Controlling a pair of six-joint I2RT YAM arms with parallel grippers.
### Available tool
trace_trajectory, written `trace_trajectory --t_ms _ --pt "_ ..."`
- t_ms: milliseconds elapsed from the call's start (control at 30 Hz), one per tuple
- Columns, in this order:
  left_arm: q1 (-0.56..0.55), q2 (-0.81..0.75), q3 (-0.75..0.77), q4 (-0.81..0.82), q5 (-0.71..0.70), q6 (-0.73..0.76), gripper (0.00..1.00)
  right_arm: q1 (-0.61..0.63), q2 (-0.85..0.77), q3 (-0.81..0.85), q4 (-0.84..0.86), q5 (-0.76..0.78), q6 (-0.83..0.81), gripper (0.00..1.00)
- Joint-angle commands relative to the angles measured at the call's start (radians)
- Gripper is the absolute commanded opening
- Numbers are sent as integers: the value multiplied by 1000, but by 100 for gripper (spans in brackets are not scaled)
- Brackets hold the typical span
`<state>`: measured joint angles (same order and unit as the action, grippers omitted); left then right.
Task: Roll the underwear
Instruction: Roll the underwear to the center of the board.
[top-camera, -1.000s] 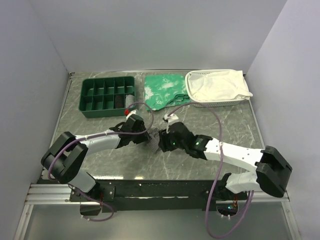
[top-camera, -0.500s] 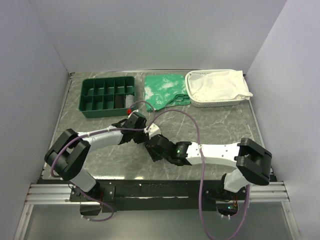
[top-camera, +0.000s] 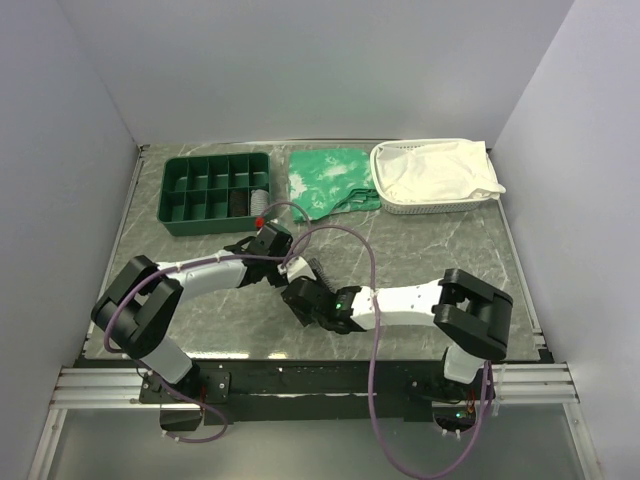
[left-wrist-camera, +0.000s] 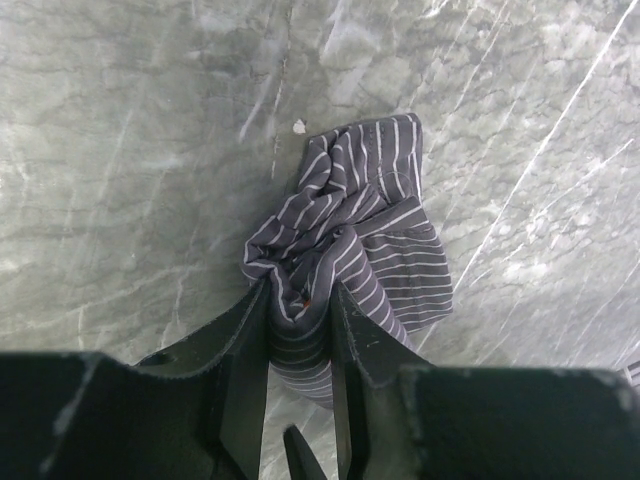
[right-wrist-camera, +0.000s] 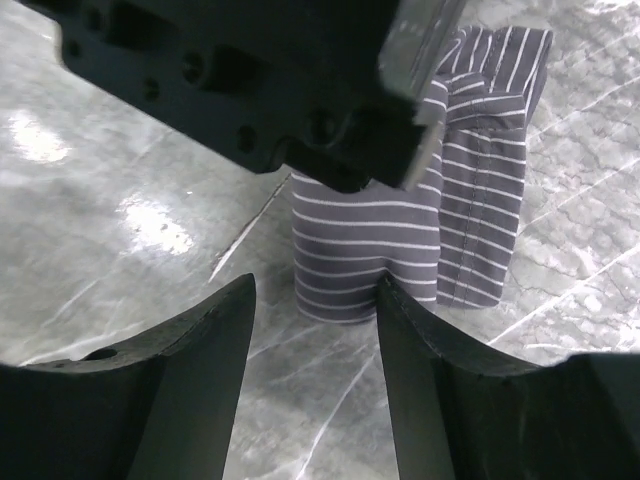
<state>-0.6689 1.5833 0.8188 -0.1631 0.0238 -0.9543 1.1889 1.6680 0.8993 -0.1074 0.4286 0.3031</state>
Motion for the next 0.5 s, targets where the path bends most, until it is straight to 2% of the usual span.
trace_trajectory --t_ms 0,300,467 --pt "-12 44 -13 -62 53 32 27 2 45 7 43 54 7 59" --pt "18 38 -47 -30 93 49 27 -6 116 -7 38 91 30 61" --pt "54 34 -55 -19 117 66 27 -8 134 -16 34 73 47 57"
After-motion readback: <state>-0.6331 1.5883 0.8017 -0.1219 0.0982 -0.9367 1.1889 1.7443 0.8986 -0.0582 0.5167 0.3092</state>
